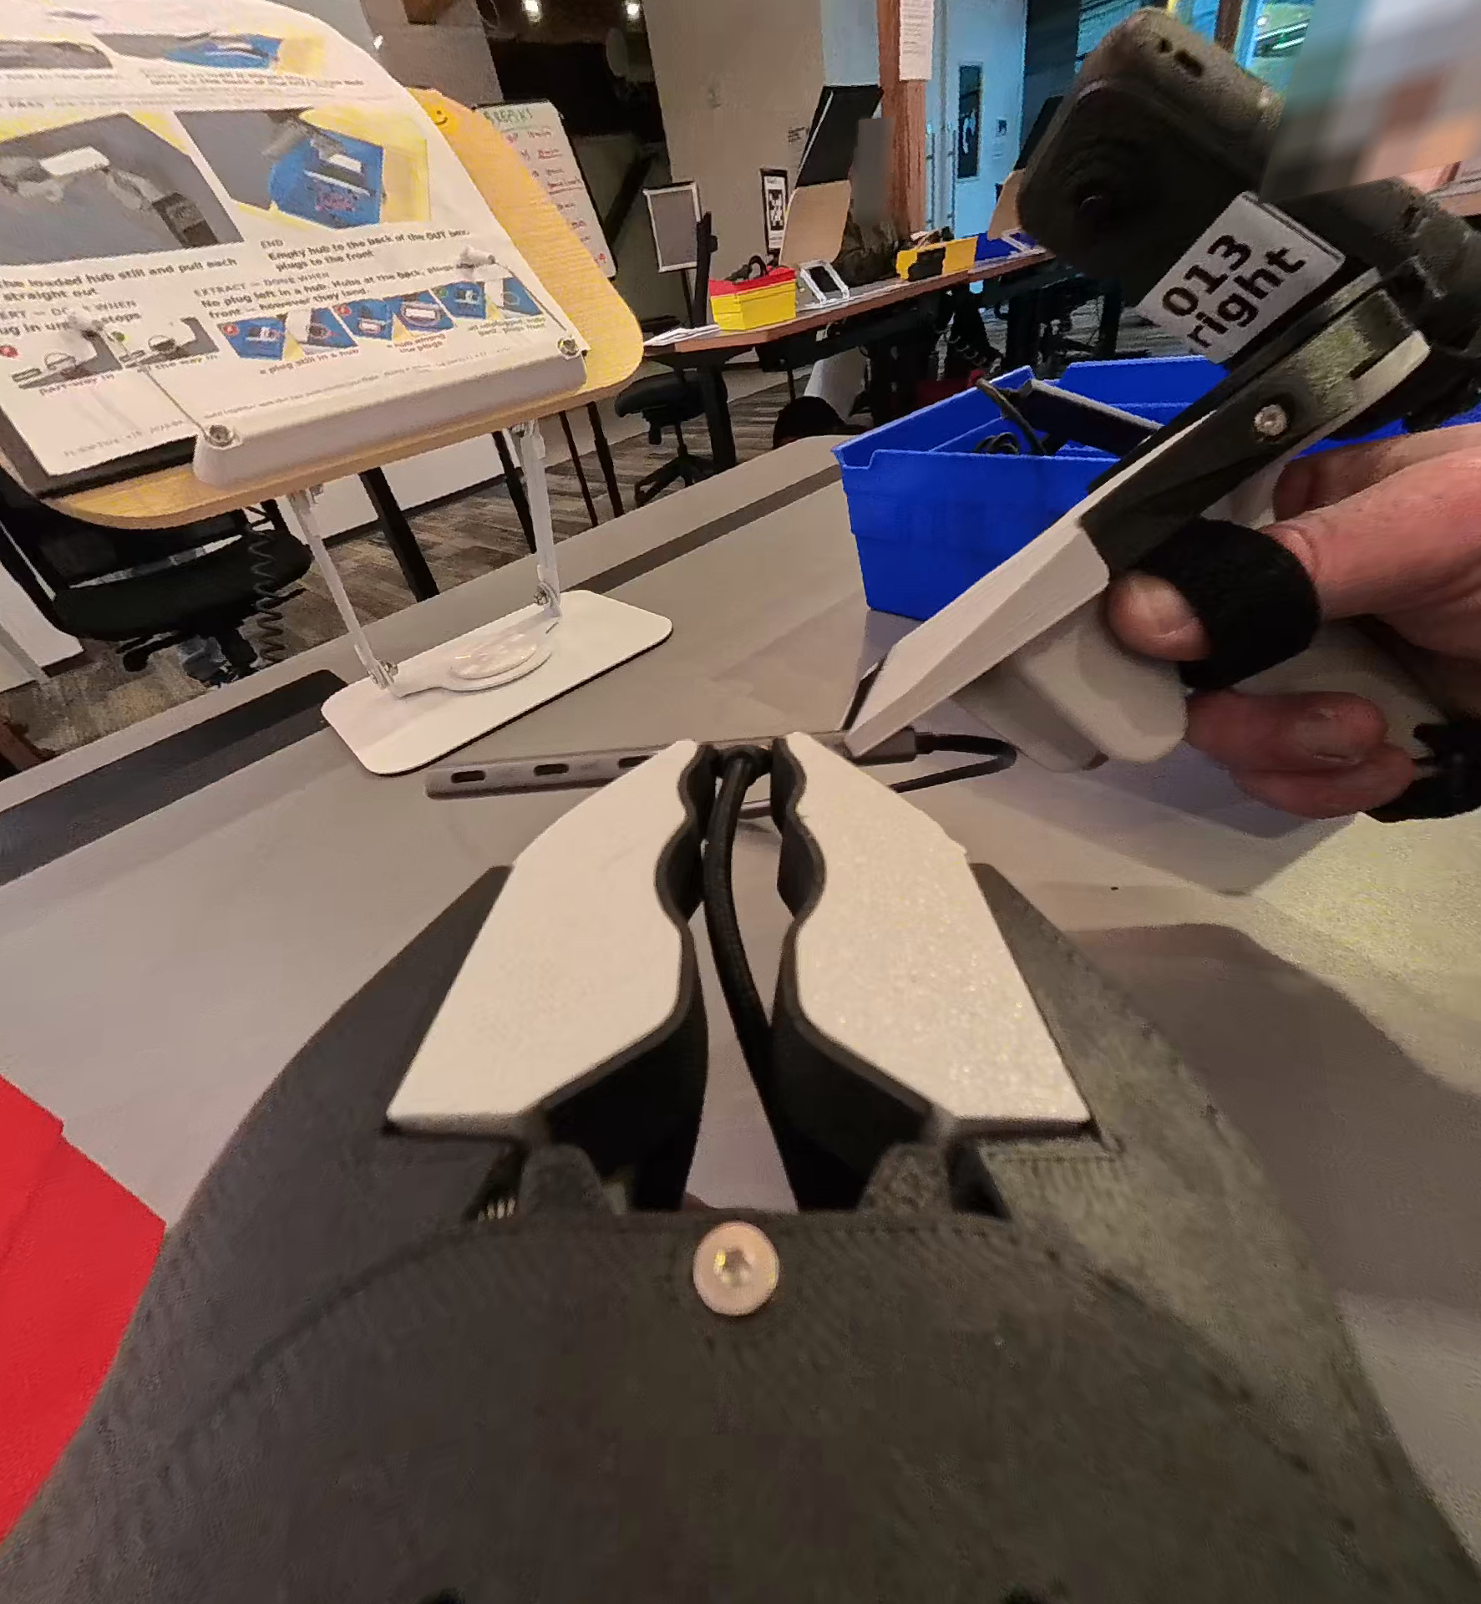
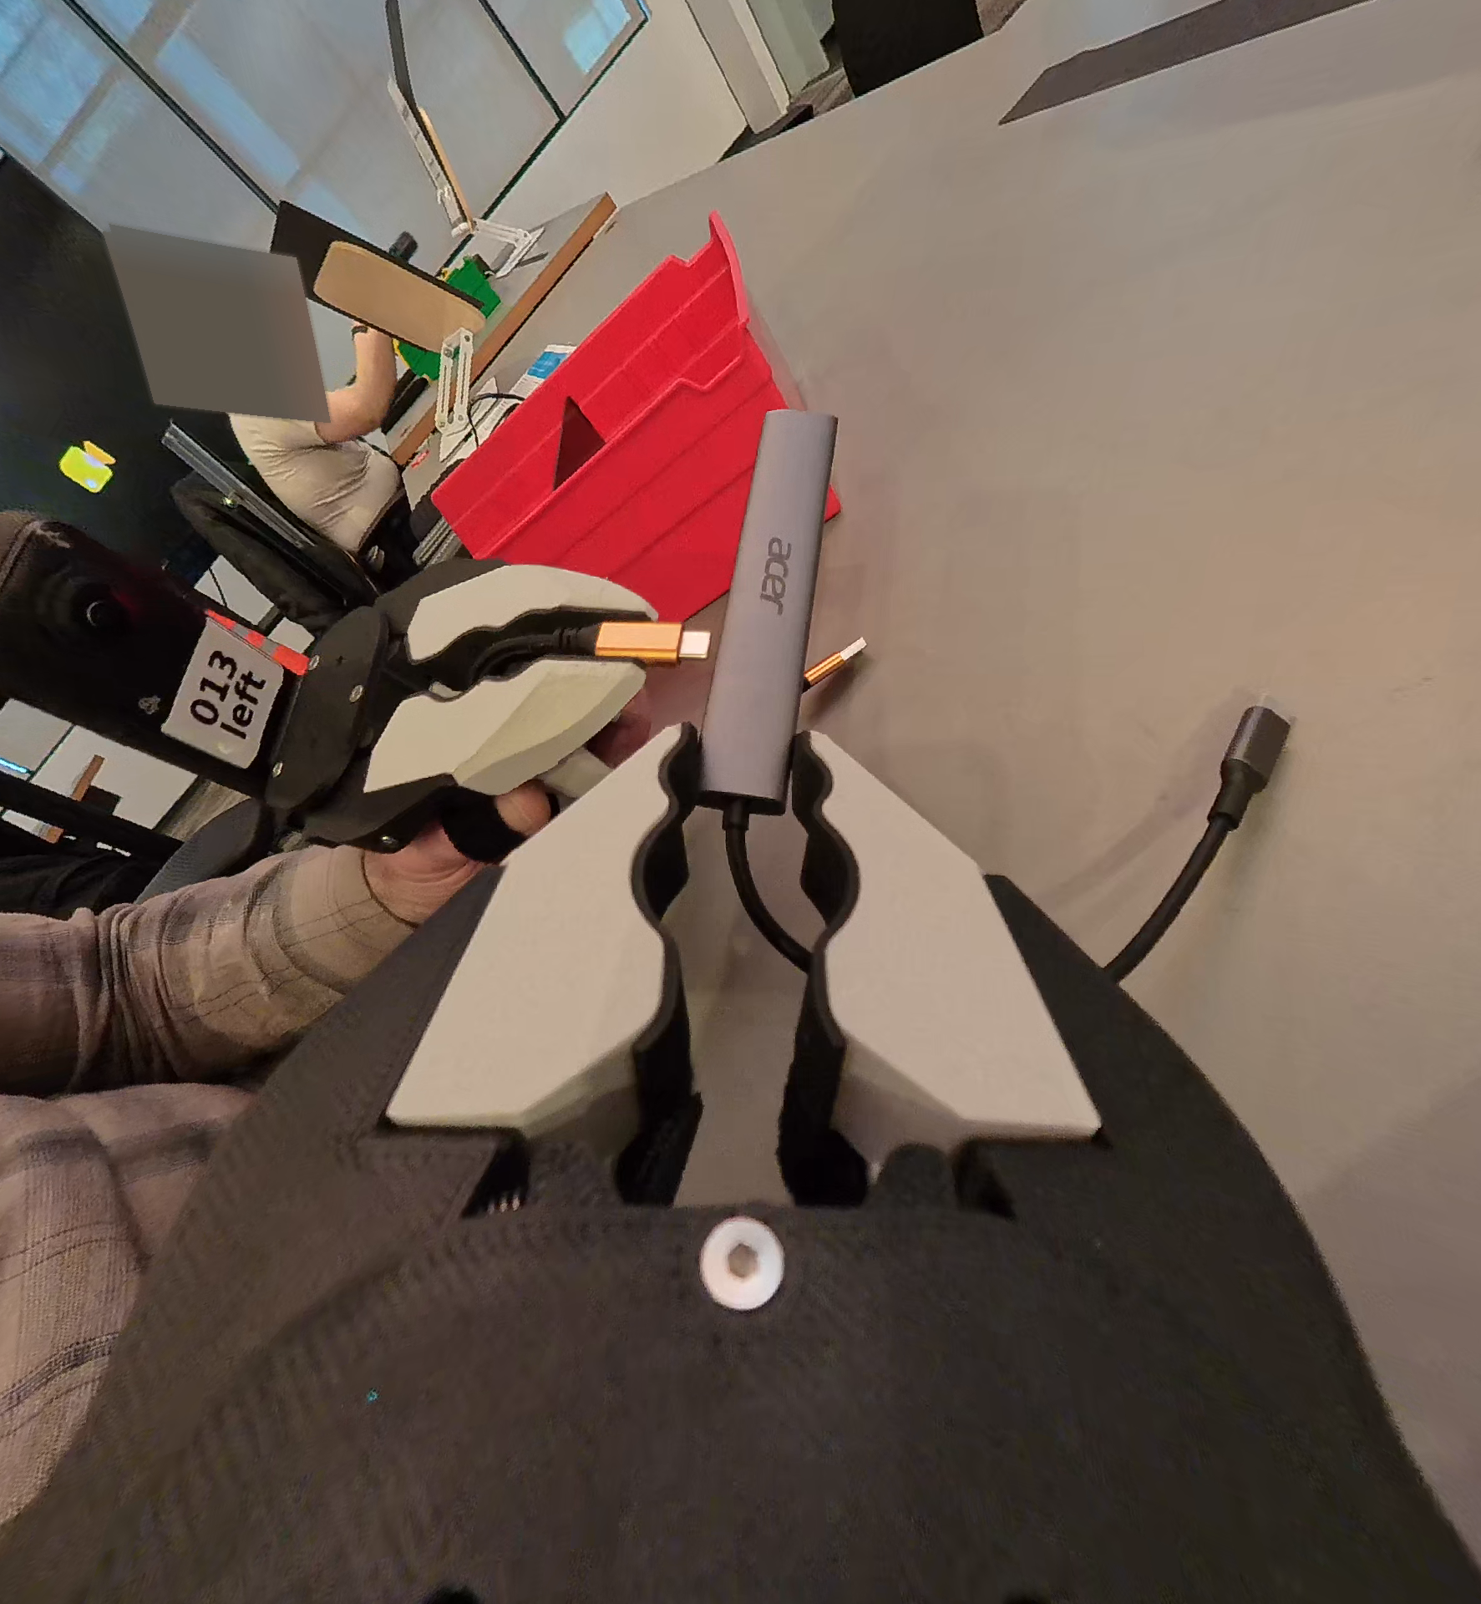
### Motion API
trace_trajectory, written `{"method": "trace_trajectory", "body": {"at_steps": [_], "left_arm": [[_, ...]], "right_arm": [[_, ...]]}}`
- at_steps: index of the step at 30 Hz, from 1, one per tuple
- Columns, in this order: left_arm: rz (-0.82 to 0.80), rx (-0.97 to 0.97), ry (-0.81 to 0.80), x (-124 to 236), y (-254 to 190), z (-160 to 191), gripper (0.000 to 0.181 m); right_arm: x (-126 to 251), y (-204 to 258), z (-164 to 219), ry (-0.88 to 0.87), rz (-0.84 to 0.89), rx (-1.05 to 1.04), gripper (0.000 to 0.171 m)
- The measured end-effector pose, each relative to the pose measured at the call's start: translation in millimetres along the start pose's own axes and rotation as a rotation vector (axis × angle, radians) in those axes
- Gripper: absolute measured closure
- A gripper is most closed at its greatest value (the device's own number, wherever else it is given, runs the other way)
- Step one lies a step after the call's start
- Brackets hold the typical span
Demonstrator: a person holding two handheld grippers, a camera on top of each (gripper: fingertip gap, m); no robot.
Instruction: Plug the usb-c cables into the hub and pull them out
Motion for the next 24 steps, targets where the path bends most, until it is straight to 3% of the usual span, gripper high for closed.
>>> {"method": "trace_trajectory", "body": {"at_steps": [24], "left_arm": [[0.017,0.003,0.003,-2.7,-11.5,-0.9,0.169]], "right_arm": [[-1.5,4.5,-2.6,-0.01,0.031,0.046,0.152]]}}
Point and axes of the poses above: each gripper's, where its closed fingertips meet, x back along the fingers, z out of its underside, y = z × x across the jaws, the point moved 8 cm from there along x, back along the fingers, and after that the axes turned 6 degrees about -z, right-handed, at the moved point
